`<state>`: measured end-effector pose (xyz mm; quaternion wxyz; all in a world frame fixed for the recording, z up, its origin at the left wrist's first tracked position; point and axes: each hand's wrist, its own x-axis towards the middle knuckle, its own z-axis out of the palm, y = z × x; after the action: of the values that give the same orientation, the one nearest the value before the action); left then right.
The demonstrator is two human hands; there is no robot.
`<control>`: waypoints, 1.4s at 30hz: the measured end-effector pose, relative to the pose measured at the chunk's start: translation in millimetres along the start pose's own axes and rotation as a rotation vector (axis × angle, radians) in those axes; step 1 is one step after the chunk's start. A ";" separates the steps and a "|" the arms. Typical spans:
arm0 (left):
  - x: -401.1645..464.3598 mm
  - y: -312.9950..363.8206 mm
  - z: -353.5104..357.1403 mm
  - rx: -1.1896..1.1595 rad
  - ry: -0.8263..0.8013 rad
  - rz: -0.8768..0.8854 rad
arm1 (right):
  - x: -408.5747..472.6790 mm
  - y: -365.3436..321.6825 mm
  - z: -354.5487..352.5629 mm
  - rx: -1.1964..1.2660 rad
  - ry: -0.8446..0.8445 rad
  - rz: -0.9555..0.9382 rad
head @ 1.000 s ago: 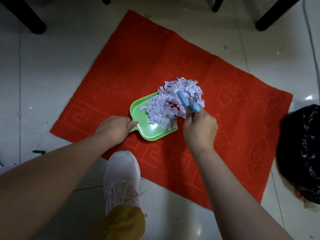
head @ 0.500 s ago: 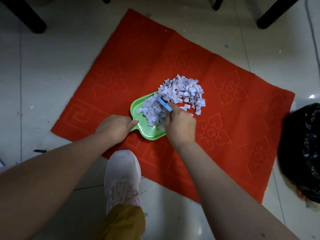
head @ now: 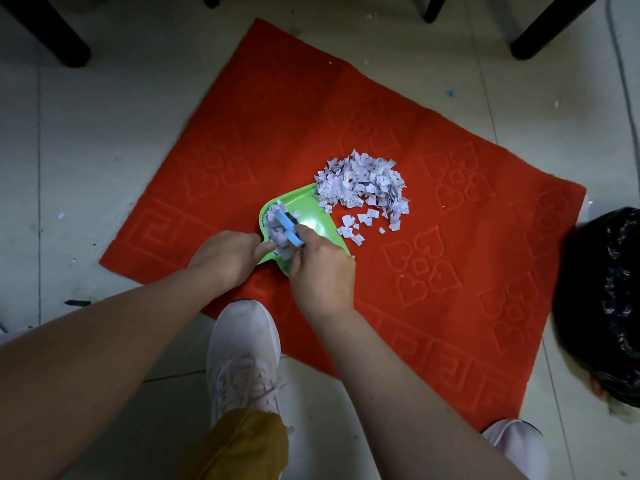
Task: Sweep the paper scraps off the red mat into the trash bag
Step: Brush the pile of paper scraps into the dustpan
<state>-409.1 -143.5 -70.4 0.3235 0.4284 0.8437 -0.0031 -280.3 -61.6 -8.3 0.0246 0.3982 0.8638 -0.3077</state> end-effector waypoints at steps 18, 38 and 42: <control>-0.4 -1.0 -1.1 -0.007 0.004 0.025 | 14.6 21.5 -35.0 0.258 0.298 0.250; 3.1 4.7 1.5 -0.008 0.013 0.025 | 52.1 80.2 -73.4 0.070 0.423 0.349; 3.1 5.0 1.2 -0.014 0.012 0.020 | 50.2 64.9 -63.4 -0.057 0.256 0.254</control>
<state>-406.1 -138.4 -71.7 0.3215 0.4347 0.8412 0.0085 -256.1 39.2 -4.6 -0.0355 0.5390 0.8111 -0.2243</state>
